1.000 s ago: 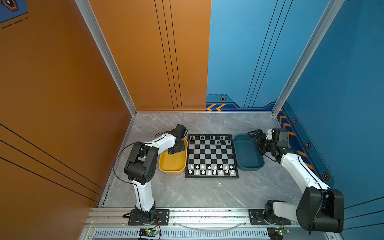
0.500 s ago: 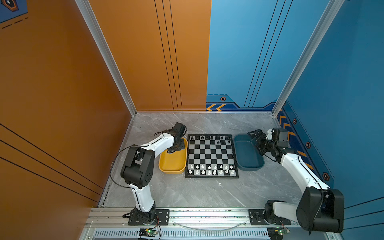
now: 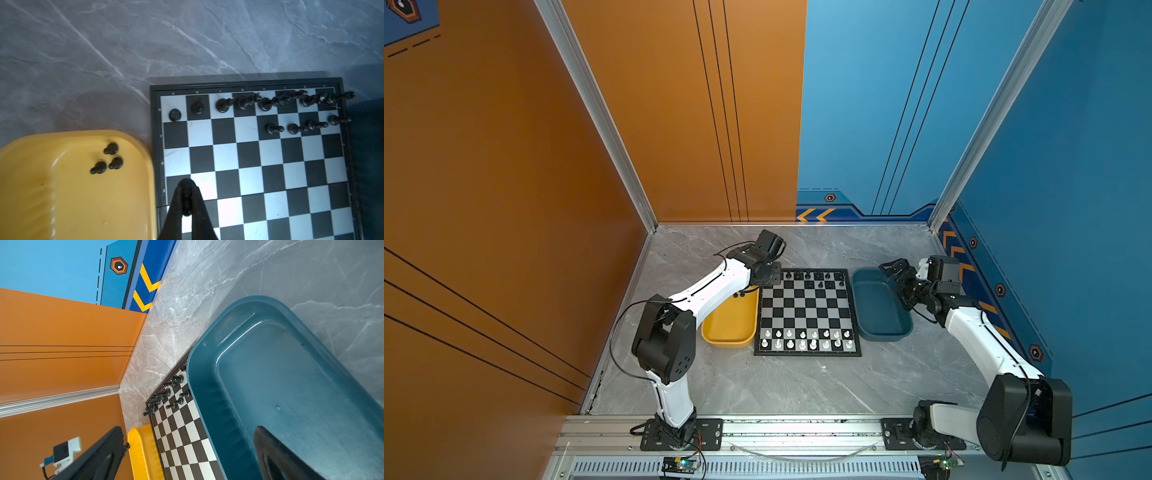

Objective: Set up the chess pieces on the board
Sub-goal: 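Lift the black pawn and carry it over the board's far rows, then lower the black pawn onto the second row beside the other pawns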

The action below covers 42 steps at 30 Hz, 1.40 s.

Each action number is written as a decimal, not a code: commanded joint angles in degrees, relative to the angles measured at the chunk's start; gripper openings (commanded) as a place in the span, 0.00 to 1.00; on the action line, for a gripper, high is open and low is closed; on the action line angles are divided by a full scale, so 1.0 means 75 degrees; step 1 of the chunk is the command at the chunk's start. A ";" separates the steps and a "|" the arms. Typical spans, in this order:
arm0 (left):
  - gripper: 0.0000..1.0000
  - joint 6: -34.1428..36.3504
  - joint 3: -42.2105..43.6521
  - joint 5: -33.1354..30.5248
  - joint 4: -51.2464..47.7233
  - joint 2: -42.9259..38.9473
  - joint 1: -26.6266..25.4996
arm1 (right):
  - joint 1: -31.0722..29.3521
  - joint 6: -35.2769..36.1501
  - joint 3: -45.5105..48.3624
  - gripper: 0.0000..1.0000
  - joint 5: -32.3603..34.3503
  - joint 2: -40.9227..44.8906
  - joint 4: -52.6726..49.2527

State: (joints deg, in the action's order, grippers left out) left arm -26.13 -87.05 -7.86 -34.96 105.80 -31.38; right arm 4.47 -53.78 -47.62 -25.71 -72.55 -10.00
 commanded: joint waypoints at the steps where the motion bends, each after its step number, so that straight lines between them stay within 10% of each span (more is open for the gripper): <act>1: 0.00 0.0223 -0.0523 0.0367 -0.0260 0.0659 -0.0211 | 0.0025 0.0209 -0.0180 1.00 -0.0022 -0.0007 -0.0108; 17: 0.00 0.0612 -0.2760 0.0310 -0.0740 0.2651 -0.0811 | 0.0107 0.0233 -0.0152 1.00 -0.0069 -0.0029 -0.0108; 42: 0.00 0.0736 -0.3228 -0.0118 -0.0880 0.3387 -0.0949 | 0.0130 0.0243 -0.0157 1.00 -0.0087 -0.0123 -0.0070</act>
State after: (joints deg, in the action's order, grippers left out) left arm -21.85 -109.25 -7.46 -40.18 129.97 -38.02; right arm 5.21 -53.76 -47.64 -25.76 -73.03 -10.00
